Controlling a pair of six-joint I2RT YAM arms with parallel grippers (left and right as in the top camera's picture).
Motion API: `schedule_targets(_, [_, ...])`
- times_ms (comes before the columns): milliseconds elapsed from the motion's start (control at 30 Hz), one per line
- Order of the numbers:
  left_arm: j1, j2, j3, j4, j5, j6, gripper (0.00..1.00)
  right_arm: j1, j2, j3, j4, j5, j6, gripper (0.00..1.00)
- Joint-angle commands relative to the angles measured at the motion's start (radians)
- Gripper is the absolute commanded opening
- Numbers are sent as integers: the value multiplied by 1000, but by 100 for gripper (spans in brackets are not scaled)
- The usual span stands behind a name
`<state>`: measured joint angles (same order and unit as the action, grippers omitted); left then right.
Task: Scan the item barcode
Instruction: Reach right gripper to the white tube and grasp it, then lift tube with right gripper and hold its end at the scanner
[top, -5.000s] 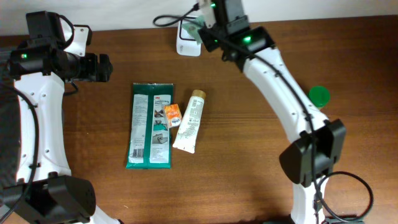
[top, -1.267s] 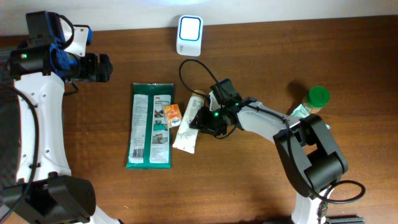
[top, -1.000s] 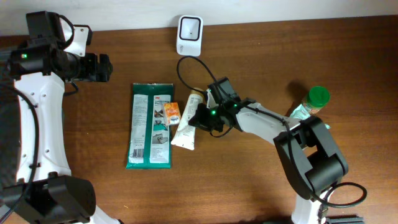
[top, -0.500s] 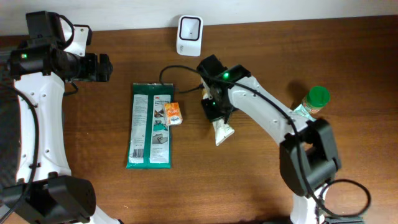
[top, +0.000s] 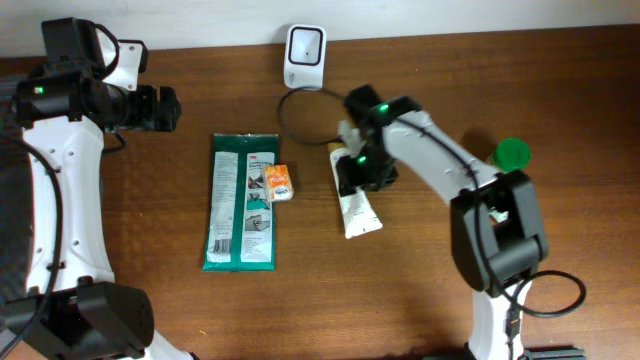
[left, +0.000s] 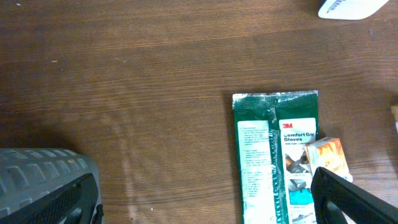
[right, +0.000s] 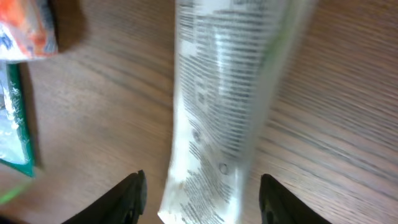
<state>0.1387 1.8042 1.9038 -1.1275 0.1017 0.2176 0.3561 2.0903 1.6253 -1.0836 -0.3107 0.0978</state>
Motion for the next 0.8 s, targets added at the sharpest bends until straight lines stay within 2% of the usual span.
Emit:
schedule_targets(0, [2,-21,6,-1,11,13,99,-81,9,8,-36,-169,-78,63])
schedule_targets(100, [2,-21,6,-1,11,13,99,-116,9,-45,-49,-214,-137,71])
schedule_targets(267, [2,-21,6,-1,11,13,99,-123,9,-229,91,-288,-143,71])
schedule_targets(467, [2,-21,6,-1,11,13,99,-124,9,-304,165,-280,-143,71])
schedule_targets(600, [2,-21,6,-1,11,13,99,-129,10,-393,311,-285,-87,68])
schedule_targets(667, [2,-21,6,-1,11,13,99,-142,10,-403,322,-298,-82,60])
schedule_targets(700, [2,-21,6,-1,11,13,99,-149,10,-403,322,-300,-82,51])
schedule_targets(767, [2,-21,6,-1,11,13,99,-161,10,-403,339,-301,-72,13])
